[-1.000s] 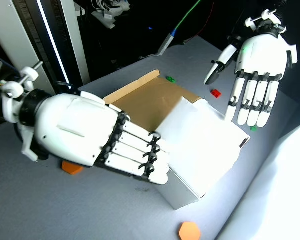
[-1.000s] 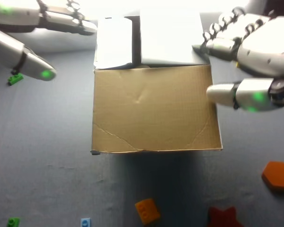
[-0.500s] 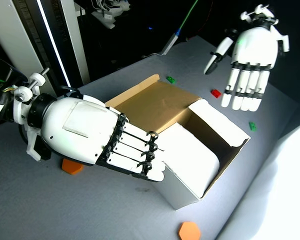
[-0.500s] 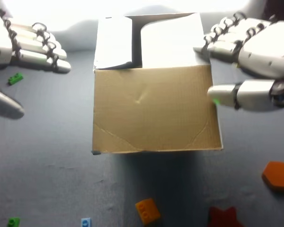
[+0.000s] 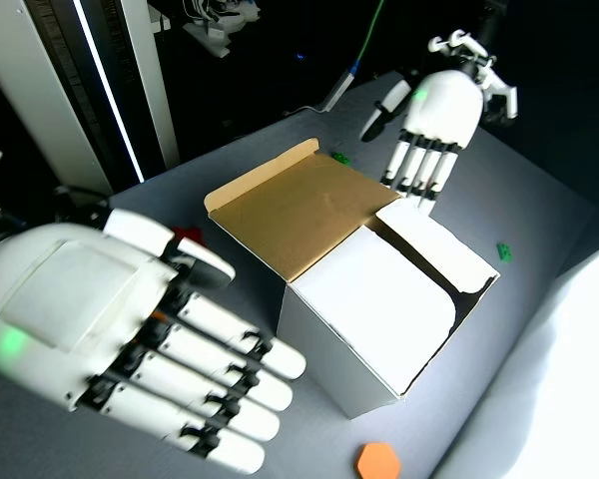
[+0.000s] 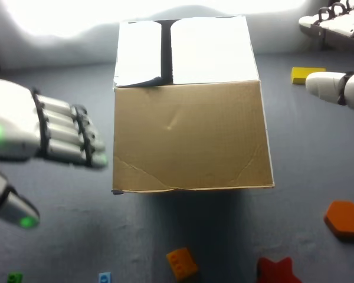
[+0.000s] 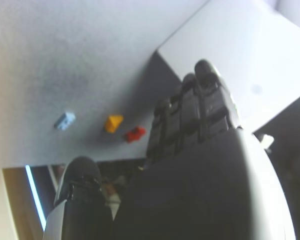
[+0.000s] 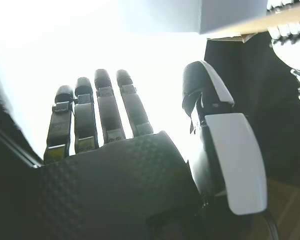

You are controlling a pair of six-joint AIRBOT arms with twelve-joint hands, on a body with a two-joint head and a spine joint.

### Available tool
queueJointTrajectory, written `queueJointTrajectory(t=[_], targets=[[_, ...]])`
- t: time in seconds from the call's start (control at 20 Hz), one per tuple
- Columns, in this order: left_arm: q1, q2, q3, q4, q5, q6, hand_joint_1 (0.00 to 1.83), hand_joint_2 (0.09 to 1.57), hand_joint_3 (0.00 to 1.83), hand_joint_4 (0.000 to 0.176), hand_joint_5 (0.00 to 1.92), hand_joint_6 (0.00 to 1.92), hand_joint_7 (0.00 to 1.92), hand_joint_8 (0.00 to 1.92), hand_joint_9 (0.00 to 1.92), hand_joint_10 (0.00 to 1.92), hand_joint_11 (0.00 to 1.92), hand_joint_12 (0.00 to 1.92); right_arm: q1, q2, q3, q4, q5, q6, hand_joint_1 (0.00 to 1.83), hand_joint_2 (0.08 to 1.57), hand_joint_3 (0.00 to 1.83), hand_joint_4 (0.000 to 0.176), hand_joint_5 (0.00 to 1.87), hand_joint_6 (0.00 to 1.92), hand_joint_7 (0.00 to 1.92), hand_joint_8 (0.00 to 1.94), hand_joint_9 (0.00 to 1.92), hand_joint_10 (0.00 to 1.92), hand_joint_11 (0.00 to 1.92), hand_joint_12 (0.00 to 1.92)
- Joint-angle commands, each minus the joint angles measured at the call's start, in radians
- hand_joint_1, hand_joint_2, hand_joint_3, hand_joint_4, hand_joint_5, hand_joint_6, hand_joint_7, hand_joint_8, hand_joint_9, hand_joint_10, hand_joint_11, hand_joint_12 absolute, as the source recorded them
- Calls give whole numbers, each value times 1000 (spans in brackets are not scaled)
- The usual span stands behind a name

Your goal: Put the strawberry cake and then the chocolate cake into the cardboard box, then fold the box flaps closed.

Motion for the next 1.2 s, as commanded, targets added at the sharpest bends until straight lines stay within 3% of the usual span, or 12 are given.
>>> queueJointTrajectory(t=[0.0, 0.05, 0.15, 0.25, 0.5, 0.75, 1.0, 1.1, 1.15], targets=[[2, 14, -7, -71, -7, 14, 0, 1168, 0, 22, 71, 4, 90, 4, 89, 3, 0, 397, 13, 18, 6, 4, 143, 7, 0, 1340, 2, 0, 80, 2, 95, 0, 41, 6, 1, 1], [35, 18, -39, -94, 0, 41, 0, 1147, 0, 31, 86, 4, 82, 2, 95, 3, 0, 419, 25, 18, 13, 51, 150, 7, 0, 1323, 0, 0, 115, 16, 110, 7, 50, 10, 0, 0], [69, 24, -86, -113, 11, 70, 0, 1161, 2, 20, 75, 0, 87, 4, 90, 0, 0, 422, 38, 18, 24, 116, 152, 7, 0, 1316, 0, 0, 110, 13, 107, 5, 45, 7, 0, 0], [87, 25, -130, -117, 22, 89, 0, 1156, 0, 23, 75, 0, 78, 0, 78, 1, 0, 370, 49, 18, 35, 151, 153, 8, 0, 1323, 0, 0, 86, 2, 115, 8, 47, 8, 0, 0], [66, 23, -222, -140, 53, 109, 0, 1156, 1, 32, 81, 1, 65, 1, 90, 1, 0, 430, 47, 18, 49, 152, 159, 57, 0, 1343, 5, 0, 82, 0, 102, 2, 45, 6, 0, 0], [-48, 47, -249, -139, 39, 41, 0, 1173, 6, 35, 84, 1, 56, 0, 90, 0, 0, 440, 48, 25, 59, 152, 179, 140, 0, 1340, 2, 0, 124, 19, 135, 15, 82, 20, 22, 11], [-208, 60, -206, -93, -3, -52, 0, 1167, 3, 39, 65, 1, 65, 4, 90, 3, 0, 440, 47, 25, 60, 152, 179, 145, 0, 1332, 0, 0, 93, 4, 84, 0, 41, 1, 4, 10], [-270, 56, -169, -91, -11, -65, 0, 1162, 0, 31, 62, 1, 57, 2, 90, 2, 0, 425, 48, 25, 60, 152, 179, 146, 0, 1336, 0, 0, 99, 6, 104, 7, 51, 6, 0, 0], [-298, 45, -146, -84, -17, -70, 0, 1159, 0, 38, 60, 0, 59, 3, 87, 0, 0, 419, 48, 25, 60, 152, 179, 146, 0, 1332, 0, 0, 80, 0, 91, 1, 45, 3, 0, 0]])
